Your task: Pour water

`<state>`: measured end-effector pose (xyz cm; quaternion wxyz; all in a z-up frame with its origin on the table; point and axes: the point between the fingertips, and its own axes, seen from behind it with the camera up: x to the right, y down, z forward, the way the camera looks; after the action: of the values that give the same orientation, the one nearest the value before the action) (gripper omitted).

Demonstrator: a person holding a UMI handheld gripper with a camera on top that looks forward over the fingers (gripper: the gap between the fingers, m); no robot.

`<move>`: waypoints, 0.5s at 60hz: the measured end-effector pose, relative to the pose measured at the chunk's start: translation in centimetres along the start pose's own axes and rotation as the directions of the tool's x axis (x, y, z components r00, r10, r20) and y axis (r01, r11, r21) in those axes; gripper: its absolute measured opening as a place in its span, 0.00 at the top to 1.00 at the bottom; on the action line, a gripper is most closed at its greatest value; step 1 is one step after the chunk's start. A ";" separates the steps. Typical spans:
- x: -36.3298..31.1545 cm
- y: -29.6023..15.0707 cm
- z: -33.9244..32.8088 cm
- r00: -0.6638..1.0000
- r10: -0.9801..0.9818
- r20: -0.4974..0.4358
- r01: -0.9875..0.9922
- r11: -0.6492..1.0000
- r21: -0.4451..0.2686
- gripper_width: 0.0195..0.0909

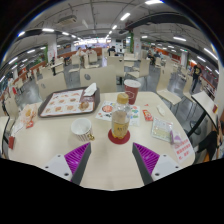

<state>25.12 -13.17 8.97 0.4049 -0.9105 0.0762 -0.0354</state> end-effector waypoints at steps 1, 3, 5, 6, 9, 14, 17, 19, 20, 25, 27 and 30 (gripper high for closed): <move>-0.3 0.4 -0.8 1.000 0.006 -0.001 -0.006 1.000 -0.009 0.08; -0.8 0.9 -2.2 1.000 0.016 -0.001 -0.016 1.000 -0.020 0.08; -1.4 1.4 -3.5 1.000 0.025 -0.002 -0.026 0.999 -0.027 0.08; -1.6 1.7 -4.1 1.000 0.029 -0.003 -0.029 0.999 -0.029 0.08; -2.3 2.2 -5.9 0.999 0.041 -0.008 -0.042 0.999 -0.030 0.08; -3.3 3.1 -8.0 0.999 0.048 -0.014 -0.048 0.998 -0.037 0.08; -3.9 3.2 -9.0 0.999 0.047 -0.011 -0.047 0.998 -0.031 0.08; -4.2 3.4 -9.5 0.999 0.045 -0.007 -0.045 0.998 -0.031 0.07; -4.4 3.5 -9.7 0.999 0.044 -0.006 -0.044 0.999 -0.033 0.08; -5.0 3.5 -10.3 0.999 0.033 -0.002 -0.033 0.999 -0.026 0.08; -5.2 3.5 -10.5 1.000 0.025 -0.003 -0.025 0.999 -0.025 0.08; -5.3 3.5 -10.5 1.000 0.024 0.004 -0.024 0.999 -0.031 0.08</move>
<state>18.14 -22.30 13.36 0.3913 -0.9158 0.0868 -0.0272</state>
